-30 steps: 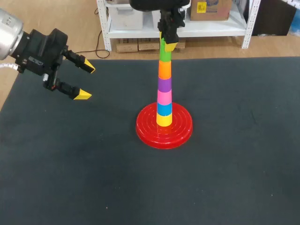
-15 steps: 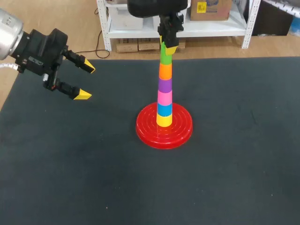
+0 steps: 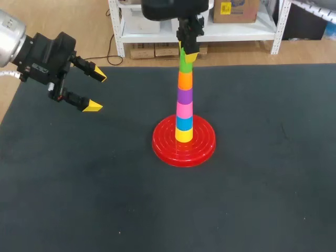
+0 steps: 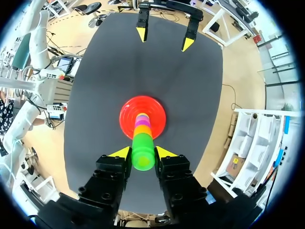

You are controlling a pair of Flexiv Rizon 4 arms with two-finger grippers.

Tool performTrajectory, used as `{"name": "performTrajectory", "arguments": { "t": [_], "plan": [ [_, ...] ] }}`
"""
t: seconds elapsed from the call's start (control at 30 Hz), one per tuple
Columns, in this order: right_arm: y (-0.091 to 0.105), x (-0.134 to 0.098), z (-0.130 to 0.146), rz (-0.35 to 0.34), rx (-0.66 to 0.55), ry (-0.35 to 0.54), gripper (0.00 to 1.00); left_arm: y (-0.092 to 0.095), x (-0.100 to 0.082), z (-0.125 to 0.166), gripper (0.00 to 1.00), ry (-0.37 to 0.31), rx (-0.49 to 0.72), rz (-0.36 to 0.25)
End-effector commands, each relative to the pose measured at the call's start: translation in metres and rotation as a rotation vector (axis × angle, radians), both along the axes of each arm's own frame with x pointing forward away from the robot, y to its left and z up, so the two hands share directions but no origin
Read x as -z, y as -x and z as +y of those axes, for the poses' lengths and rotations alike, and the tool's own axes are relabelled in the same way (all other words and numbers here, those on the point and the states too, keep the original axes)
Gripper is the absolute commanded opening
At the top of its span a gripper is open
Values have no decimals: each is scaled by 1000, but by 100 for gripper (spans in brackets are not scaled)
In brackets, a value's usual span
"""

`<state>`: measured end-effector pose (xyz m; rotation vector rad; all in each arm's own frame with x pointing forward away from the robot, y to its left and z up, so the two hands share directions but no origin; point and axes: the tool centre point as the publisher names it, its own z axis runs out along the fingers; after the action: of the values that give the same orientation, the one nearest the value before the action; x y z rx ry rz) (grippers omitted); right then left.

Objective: Pick up and stack the cylinders on the red base in this order: pink,purple,orange,green

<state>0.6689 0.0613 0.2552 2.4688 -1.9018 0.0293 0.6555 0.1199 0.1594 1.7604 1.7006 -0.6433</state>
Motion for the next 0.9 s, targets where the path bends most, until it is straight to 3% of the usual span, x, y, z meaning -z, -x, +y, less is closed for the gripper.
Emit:
{"name": "performTrajectory", "arguments": {
  "t": [0.03, 0.1, 0.13, 0.17, 0.63, 0.9],
  "plan": [
    [1, 9, -1, -1, 5, -5, 0, -1, 1, 1, 100, 1, 2, 0],
    [2, 8, -1, -14, 5, -14, 0, -1, 1, 1, 100, 1, 2, 0],
    [2, 7, 0, -21, 12, -28, 46, -1, 1, 1, 100, 1, 2, 0],
    [3, 6, 0, -24, 13, -33, 100, -1, 1, 1, 100, 1, 2, 0],
    [6, -16, -11, -37, 72, -141, 100, -1, 1, 1, 100, 1, 2, 0],
    [3, -28, -39, -5, 219, -338, 100, -1, 1, 1, 100, 1, 2, 0]
  ]
}}
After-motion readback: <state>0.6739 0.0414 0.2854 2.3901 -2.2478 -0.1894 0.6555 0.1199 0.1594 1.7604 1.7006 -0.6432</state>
